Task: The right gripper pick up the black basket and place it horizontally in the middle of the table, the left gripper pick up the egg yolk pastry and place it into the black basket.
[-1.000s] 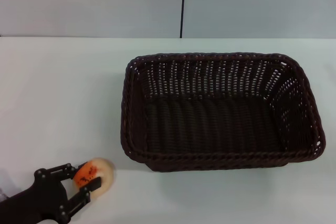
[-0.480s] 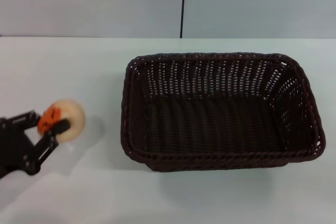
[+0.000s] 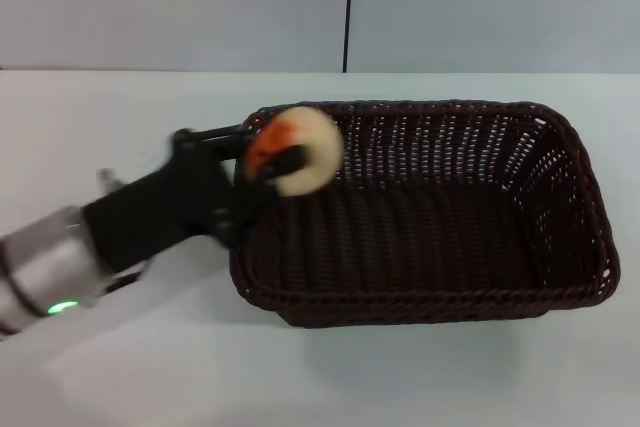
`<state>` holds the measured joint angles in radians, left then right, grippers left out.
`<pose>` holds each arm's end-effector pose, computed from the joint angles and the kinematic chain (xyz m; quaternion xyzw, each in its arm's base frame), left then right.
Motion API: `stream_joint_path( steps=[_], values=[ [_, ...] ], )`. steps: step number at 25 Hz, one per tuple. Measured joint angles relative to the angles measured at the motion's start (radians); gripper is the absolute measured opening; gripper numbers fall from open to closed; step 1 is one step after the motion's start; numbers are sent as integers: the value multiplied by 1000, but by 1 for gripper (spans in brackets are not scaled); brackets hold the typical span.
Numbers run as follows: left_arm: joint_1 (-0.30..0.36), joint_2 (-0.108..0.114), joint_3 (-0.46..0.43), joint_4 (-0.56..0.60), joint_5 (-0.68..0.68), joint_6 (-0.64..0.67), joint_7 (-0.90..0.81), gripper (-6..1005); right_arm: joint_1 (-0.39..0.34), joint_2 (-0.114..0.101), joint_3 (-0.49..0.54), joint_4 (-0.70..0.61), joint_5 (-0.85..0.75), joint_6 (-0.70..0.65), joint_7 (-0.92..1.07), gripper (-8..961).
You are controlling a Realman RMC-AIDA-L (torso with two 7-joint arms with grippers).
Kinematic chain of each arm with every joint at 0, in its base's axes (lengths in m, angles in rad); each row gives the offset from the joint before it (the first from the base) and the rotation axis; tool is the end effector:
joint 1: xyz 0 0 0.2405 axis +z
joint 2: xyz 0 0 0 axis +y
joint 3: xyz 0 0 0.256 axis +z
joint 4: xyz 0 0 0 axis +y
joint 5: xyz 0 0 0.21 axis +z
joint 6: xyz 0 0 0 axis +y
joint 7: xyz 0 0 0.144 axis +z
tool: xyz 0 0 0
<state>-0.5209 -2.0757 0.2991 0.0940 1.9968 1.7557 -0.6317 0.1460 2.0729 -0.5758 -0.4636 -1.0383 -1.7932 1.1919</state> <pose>-0.2496 0.2713 -0.0419 -0.8659 -0.0827 -0.4536 0.1937 0.3324 0.2304 0.1037 -0.6494 0.2271 0.5895 0.4234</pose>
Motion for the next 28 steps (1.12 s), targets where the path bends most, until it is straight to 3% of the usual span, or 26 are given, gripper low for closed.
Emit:
stream_joint_path(
  steps=[3,4,9,14,16,17,19,20,25,28],
  values=[
    [-17,0,0,-41,-1,-22,35,202,-5,0,-3,5,-1,0,-1,672],
    [-36,0,-7,-112,-3,-60,109,204,-8,0,-4,7,-1,0,-1,672],
    [-30,4,-42,-173,-6,-97,179,434,-25,0,1,18,-1,-1,-53,672],
    [36,7,-142,-171,-6,-148,177,648,-24,1,24,49,5,-5,-103,672],
    [63,8,-193,-171,-6,-165,182,682,-15,2,42,78,6,-15,-150,672],
    [97,8,-260,-167,-6,-170,184,700,-10,2,50,96,6,-23,-182,672],
    [111,8,-285,-167,-6,-170,184,734,1,4,65,142,7,-36,-236,672],
    [146,9,-351,-166,-6,-170,184,751,15,5,83,196,8,-46,-287,672],
    [213,11,-467,-163,-6,-164,184,837,48,7,116,311,9,-56,-415,672],
    [233,11,-494,-162,-6,-162,184,837,57,7,121,341,9,-60,-474,672]
  ],
)
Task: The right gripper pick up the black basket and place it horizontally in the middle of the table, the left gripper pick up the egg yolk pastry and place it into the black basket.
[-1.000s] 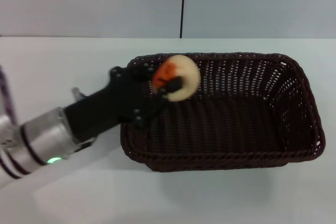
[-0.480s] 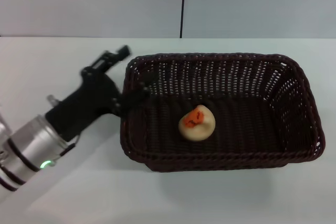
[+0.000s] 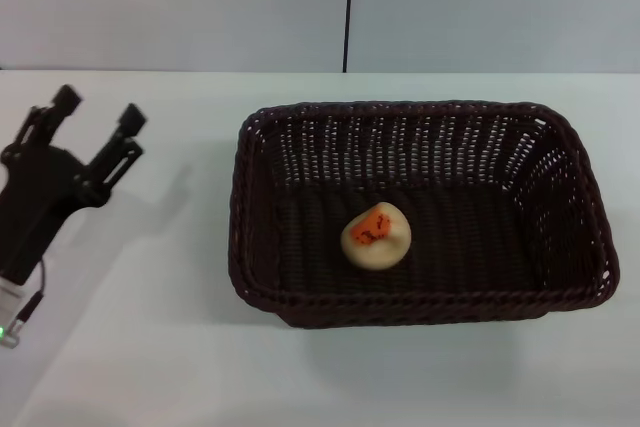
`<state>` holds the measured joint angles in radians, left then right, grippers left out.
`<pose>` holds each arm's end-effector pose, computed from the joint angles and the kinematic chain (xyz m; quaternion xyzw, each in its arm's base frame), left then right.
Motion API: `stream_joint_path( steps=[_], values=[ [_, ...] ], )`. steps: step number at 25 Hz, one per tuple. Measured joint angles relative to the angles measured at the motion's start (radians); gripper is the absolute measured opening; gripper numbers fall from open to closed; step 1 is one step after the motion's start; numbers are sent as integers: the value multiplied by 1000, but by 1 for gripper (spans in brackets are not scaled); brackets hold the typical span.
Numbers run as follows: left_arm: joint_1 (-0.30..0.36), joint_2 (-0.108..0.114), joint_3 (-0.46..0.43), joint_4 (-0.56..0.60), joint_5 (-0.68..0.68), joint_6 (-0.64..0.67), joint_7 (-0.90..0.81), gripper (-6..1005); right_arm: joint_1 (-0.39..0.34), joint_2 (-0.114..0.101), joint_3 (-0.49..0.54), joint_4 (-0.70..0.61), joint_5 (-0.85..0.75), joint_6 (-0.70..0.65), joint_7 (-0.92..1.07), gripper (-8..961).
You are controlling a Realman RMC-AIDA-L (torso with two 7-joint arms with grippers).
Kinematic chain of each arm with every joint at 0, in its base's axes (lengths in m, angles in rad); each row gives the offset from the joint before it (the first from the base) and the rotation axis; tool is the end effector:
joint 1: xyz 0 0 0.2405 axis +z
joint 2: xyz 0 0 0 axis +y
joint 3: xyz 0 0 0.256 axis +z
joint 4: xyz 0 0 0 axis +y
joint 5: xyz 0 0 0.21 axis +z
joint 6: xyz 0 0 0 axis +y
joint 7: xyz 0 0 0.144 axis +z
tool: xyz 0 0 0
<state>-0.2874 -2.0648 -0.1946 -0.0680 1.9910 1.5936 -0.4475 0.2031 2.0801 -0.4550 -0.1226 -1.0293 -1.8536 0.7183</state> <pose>-0.3255 0.2453 -0.0171 -0.7329 -0.2199 -0.4299 0.4794 0.3404 0.2198 0.0641 -0.6020 0.1842 0.5467 0.5521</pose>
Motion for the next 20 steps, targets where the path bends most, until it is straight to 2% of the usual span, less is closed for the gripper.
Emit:
stream_joint_path(
  steps=[7,10,15,20],
  values=[
    [41,-4,-17,-19,0,-42,41,837,56,1,40,92,0,-5,-168,672],
    [50,-4,-29,-28,0,-35,47,837,60,1,41,96,0,-12,-169,672],
    [60,-6,-96,-38,0,-30,43,837,67,1,41,97,0,0,-170,672],
    [77,-5,-108,-54,0,-13,52,837,54,0,46,106,0,-15,-169,672]
  ],
)
